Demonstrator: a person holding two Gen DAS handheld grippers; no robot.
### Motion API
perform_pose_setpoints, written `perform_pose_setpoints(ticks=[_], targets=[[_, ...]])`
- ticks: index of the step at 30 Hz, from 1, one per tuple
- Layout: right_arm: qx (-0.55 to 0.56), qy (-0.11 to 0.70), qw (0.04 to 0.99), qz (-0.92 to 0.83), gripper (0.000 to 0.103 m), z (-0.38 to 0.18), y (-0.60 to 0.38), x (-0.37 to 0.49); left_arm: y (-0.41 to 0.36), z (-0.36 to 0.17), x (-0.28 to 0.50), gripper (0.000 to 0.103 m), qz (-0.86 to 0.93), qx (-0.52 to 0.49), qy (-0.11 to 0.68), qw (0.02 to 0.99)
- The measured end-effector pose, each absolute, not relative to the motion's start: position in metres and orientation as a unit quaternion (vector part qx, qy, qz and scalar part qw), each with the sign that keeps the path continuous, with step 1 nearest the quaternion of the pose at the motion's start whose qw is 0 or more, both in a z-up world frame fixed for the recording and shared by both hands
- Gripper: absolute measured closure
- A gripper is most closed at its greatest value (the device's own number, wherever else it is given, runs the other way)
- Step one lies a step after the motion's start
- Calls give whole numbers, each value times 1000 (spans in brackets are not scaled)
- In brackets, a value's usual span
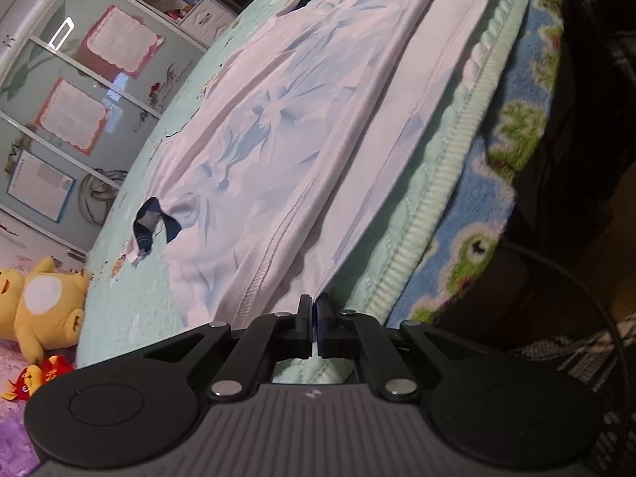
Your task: Fold clothes
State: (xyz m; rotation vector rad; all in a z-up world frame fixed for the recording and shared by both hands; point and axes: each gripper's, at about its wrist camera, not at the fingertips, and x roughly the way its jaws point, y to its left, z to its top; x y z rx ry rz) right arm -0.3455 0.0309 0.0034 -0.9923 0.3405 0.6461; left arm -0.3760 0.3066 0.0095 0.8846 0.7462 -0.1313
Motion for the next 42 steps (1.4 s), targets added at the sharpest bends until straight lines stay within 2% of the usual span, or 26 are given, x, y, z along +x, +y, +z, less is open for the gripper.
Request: perform_pose_setpoints(ticks=[4, 5, 6, 18, 22, 25, 26, 27, 30, 32, 34, 35, 36, 42], targets=[[-458, 173, 818, 302, 76, 7, 28, -335, 315, 12, -373, 102, -56, 398, 354, 844], [-455, 177, 819, 302, 84, 7, 28, -333, 316, 12, -373, 102, -55, 399, 355, 844], [-451, 182, 820, 301, 103, 7, 28, -331, 317, 12, -373, 102, -56, 397, 357, 844], [-431, 219, 824, 294, 103, 4, 19, -335, 310, 12, -382, 103, -62, 427, 370, 823], [-367, 243, 847, 299, 97, 22, 10, -331, 309, 16, -386, 102, -57, 421, 376, 823], [-331, 219, 875, 277, 83, 36, 7, -325, 311, 25, -389, 98, -59, 394, 387, 831], [-328, 206, 883, 265, 73, 39, 9, -323, 312, 28, -390, 97, -60, 383, 387, 837], [-332, 198, 886, 258, 68, 39, 12, -320, 312, 33, -391, 96, -60, 372, 385, 842], [-376, 184, 873, 249, 69, 26, 28, -313, 314, 43, -390, 95, -49, 352, 367, 860], [-410, 173, 861, 244, 71, 16, 38, -309, 316, 50, -385, 90, -35, 342, 355, 869], [-430, 169, 855, 236, 77, 9, 45, -306, 320, 53, -376, 72, -27, 330, 349, 877], [-431, 172, 854, 233, 91, 8, 44, -306, 320, 53, -373, 60, -27, 329, 349, 877], [-431, 176, 855, 231, 103, 8, 42, -306, 320, 52, -370, 59, -28, 329, 348, 877], [-417, 187, 862, 218, 103, 10, 21, -314, 319, 41, -364, 59, -39, 335, 363, 868]])
